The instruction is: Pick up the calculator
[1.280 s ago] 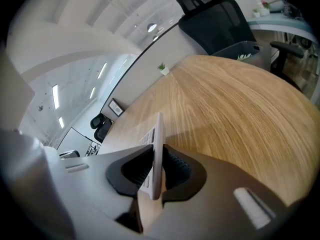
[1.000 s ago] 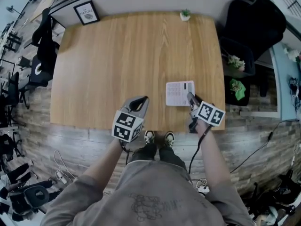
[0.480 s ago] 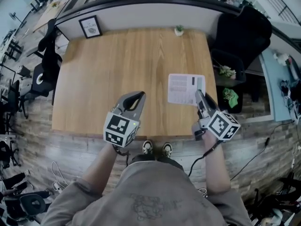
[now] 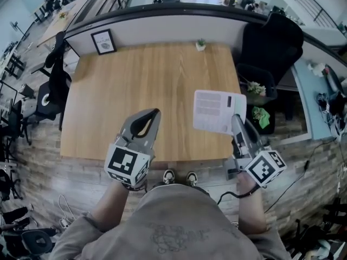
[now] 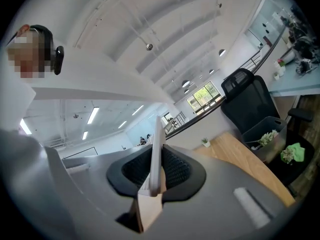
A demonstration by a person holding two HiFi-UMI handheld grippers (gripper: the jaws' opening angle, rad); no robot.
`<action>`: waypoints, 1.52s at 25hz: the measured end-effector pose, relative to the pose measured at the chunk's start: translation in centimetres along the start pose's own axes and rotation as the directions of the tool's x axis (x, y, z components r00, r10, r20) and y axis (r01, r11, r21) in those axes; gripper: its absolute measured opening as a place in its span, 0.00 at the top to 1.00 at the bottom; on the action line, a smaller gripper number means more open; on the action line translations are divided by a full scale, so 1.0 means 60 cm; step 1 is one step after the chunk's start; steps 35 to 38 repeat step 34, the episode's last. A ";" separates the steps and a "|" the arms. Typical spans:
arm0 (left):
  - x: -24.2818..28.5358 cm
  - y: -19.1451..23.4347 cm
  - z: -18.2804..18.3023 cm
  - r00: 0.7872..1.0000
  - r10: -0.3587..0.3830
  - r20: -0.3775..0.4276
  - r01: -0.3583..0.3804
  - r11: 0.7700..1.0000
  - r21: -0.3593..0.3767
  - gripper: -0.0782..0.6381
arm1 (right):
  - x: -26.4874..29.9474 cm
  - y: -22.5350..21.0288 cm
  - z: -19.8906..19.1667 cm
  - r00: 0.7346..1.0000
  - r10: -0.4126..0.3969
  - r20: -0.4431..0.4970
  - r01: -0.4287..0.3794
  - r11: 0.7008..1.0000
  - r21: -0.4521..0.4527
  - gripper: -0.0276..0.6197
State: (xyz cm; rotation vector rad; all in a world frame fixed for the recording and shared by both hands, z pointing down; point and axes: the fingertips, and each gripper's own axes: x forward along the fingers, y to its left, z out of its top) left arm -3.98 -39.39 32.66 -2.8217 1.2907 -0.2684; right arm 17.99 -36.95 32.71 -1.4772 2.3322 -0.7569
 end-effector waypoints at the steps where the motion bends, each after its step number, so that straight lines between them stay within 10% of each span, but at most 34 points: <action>1: -0.005 -0.004 0.006 1.000 -0.003 0.007 0.003 1.000 -0.001 0.89 | -0.006 0.007 0.003 1.000 0.006 0.001 -0.006 1.000 -0.005 0.86; 38: -0.052 -0.026 -0.016 0.999 0.009 -0.033 -0.007 0.999 0.051 0.89 | -0.051 0.047 -0.078 0.993 0.044 -0.112 -0.041 0.999 0.024 0.86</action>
